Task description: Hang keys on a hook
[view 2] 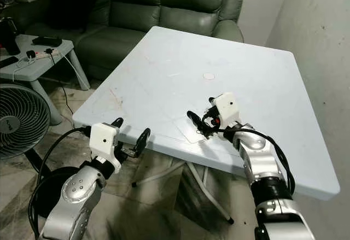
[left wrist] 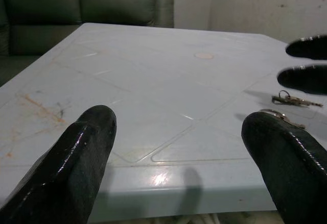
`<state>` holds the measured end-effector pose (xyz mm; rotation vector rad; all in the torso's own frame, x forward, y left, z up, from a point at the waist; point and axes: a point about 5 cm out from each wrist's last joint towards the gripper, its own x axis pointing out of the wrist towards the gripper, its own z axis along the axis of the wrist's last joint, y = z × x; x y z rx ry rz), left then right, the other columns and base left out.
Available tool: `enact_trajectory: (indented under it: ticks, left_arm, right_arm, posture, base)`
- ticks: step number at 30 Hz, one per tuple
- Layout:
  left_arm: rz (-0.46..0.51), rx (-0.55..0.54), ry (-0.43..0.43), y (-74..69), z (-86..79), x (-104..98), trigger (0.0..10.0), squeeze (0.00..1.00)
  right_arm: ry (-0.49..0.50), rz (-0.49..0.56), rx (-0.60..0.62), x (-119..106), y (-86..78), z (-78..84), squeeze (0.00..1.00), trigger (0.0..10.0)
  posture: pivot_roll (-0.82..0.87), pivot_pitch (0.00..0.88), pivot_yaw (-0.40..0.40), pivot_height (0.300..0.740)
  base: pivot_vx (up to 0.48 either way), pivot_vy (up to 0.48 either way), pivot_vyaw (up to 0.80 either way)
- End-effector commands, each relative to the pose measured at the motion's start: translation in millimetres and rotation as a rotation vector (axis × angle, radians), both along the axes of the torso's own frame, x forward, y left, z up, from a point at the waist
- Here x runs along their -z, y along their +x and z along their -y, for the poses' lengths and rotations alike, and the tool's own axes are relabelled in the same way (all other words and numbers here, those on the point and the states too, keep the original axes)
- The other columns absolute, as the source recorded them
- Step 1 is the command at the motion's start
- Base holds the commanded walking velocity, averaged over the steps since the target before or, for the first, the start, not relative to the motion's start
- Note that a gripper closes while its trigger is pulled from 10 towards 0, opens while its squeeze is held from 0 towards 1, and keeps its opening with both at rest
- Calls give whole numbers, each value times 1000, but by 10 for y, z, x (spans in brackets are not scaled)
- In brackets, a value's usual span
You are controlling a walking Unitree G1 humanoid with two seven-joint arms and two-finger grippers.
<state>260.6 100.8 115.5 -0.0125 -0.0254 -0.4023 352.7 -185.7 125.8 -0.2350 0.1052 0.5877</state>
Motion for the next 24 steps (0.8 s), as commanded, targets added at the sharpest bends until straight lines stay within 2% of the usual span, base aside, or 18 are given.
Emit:
enact_trajectory:
  ticks: [1,10,11,12,13,14,15,16,23,24]
  left_arm:
    - [4,-4,-2,-19,11,-31,10000,0]
    - [-3,-19,-9,-39,15,-37,10000,0]
    - [-4,-21,-10,-40,18,-38,10000,0]
    - [-5,-22,-12,-42,20,-38,10000,0]
    - [-7,-23,-13,-45,22,-37,10000,0]
    - [-7,-23,-13,-45,22,-37,10000,0]
    - [-7,-24,-13,-46,22,-36,10000,0]
    - [-7,-24,-13,-48,24,-37,10000,0]
    - [-11,-25,-14,-58,41,-41,10000,0]
    - [-12,-25,-14,-59,46,-42,10000,0]
  right_arm:
    - [-29,-13,-15,0,15,42,0,10000]
    - [-102,-78,-30,184,-29,109,0,9882]
    - [-104,-81,-32,213,-41,100,0,4863]
    - [-101,-86,-30,239,-50,93,0,4706]
    - [-90,-90,-28,261,-57,81,0,3804]
    - [-90,-90,-28,261,-57,81,0,3804]
    - [-81,-89,-35,265,-63,71,0,1098]
    - [-78,-88,-40,273,-68,59,0,0]
    - [-30,-80,-39,319,-71,-50,0,0]
    - [-12,-75,-32,318,-61,-93,0,824]
  posture:
    - [67,21,-68,740]
    - [68,34,-77,740]
    - [68,34,-77,740]
    - [68,34,-77,740]
    - [68,34,-77,740]
    - [68,34,-77,740]
    - [68,34,-77,740]
    - [69,41,-76,740]
    - [71,43,-72,740]
    - [71,43,-72,740]
  base:
    - [0,0,0]
    - [0,0,0]
    - [0,0,0]
    - [0,0,0]
    - [0,0,0]
    - [0,0,0]
    - [0,0,0]
    - [0,0,0]
    - [0,0,0]
    - [0,0,0]
